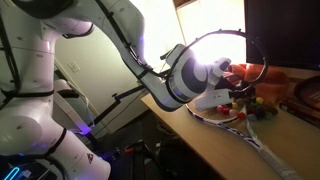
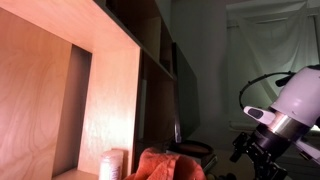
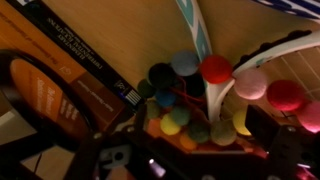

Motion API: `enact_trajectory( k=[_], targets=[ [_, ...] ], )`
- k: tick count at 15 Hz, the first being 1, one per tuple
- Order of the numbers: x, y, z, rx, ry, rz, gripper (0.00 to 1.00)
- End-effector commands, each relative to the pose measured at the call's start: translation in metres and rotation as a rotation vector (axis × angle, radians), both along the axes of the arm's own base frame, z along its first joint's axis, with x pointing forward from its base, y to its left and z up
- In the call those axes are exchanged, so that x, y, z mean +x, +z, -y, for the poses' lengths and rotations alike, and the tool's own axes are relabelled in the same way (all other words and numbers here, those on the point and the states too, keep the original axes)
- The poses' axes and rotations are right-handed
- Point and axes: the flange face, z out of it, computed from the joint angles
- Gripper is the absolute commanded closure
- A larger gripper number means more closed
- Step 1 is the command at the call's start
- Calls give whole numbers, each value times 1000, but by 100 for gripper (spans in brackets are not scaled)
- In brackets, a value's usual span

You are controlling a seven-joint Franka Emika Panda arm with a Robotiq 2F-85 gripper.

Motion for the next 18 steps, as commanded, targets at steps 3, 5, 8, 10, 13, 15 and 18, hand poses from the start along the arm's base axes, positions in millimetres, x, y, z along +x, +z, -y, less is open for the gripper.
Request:
enact_trajectory(
  k=[3,5,8,10,13,15,18],
  targets=[
    [17,-1,11,4,-41,16,0],
    [22,-3,12,7,-42,17,0],
    [29,-4,13,11,-43,18,0],
    [34,-5,15,11,-45,23,0],
    [41,-7,20,19,-46,25,0],
    [45,-10,20,26,-48,16,0],
    [53,-19,19,24,-67,-16,0]
  ],
)
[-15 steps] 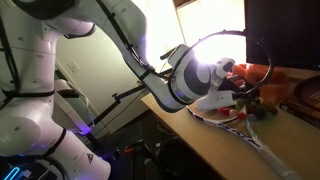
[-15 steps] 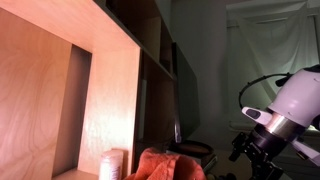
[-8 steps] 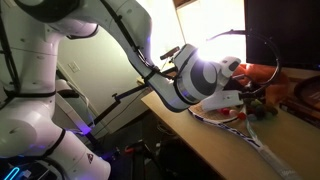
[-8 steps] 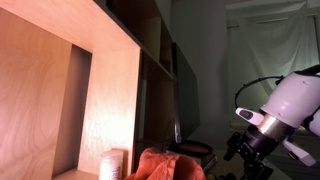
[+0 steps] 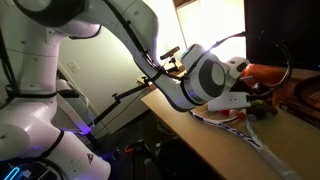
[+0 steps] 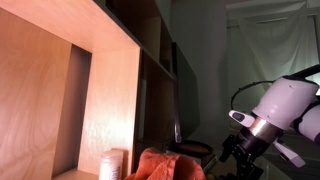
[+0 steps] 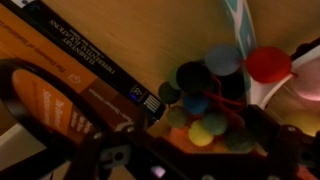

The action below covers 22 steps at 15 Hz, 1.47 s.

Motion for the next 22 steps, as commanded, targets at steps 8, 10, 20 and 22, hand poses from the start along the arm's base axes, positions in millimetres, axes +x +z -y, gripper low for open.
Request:
enact_trajectory(
  k=[8,10,20,22],
  targets=[
    [29,-14,-4,2,7,-93,0],
    [32,-15,-3,6,9,-103,0],
    [49,-16,2,10,40,-133,49],
    [51,-15,3,6,45,-132,64]
  ],
)
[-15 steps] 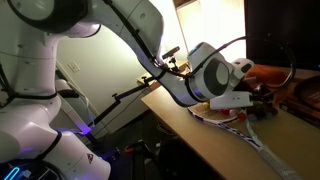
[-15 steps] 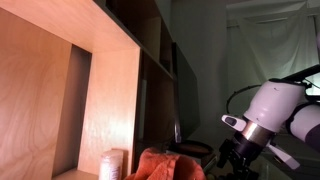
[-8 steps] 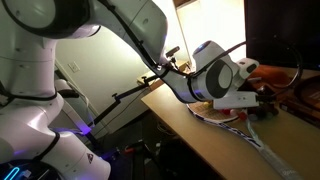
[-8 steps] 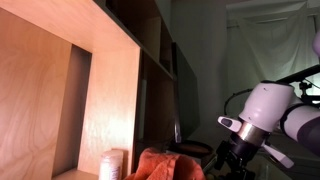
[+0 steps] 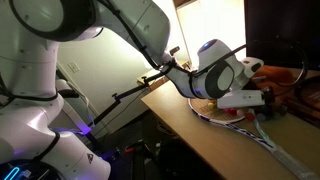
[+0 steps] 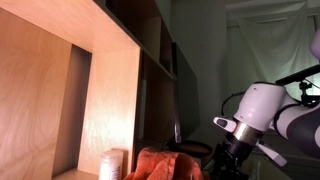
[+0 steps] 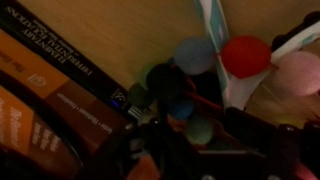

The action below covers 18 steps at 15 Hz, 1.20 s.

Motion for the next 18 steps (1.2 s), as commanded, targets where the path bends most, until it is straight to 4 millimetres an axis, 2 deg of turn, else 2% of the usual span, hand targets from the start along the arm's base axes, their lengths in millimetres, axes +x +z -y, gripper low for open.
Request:
enact_trajectory(
  k=[1,4,9,15,18],
  targets=[
    [13,4,4,-17,13,0,72],
    [17,7,5,-28,24,10,94],
    [13,25,-6,-87,39,53,92],
    [4,67,-48,-212,89,153,92],
    [1,78,-70,-270,93,175,92]
  ],
)
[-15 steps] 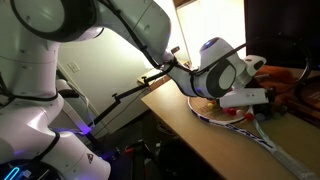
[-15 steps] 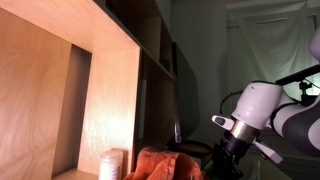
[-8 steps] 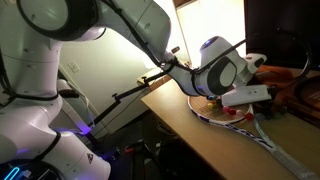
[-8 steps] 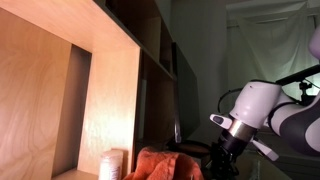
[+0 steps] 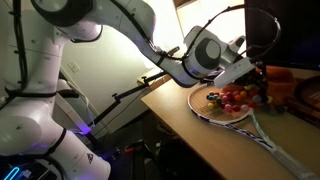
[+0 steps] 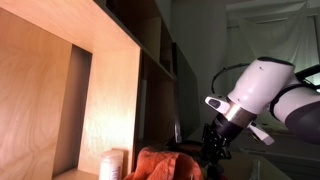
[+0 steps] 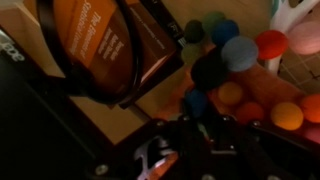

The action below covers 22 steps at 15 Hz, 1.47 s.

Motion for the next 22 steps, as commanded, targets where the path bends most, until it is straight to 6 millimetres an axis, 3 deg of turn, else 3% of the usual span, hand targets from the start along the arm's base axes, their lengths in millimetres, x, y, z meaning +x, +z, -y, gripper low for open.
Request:
enact_trajectory(
  k=[1,4,11,13,22],
  targets=[
    [-15,16,-21,-39,6,19,92],
    [-25,5,-44,-70,41,-13,92],
    [-67,-54,-88,-16,160,-186,92],
    [-71,-68,-97,-29,172,-230,92],
    [-75,-62,-123,-44,295,-276,91]
  ],
)
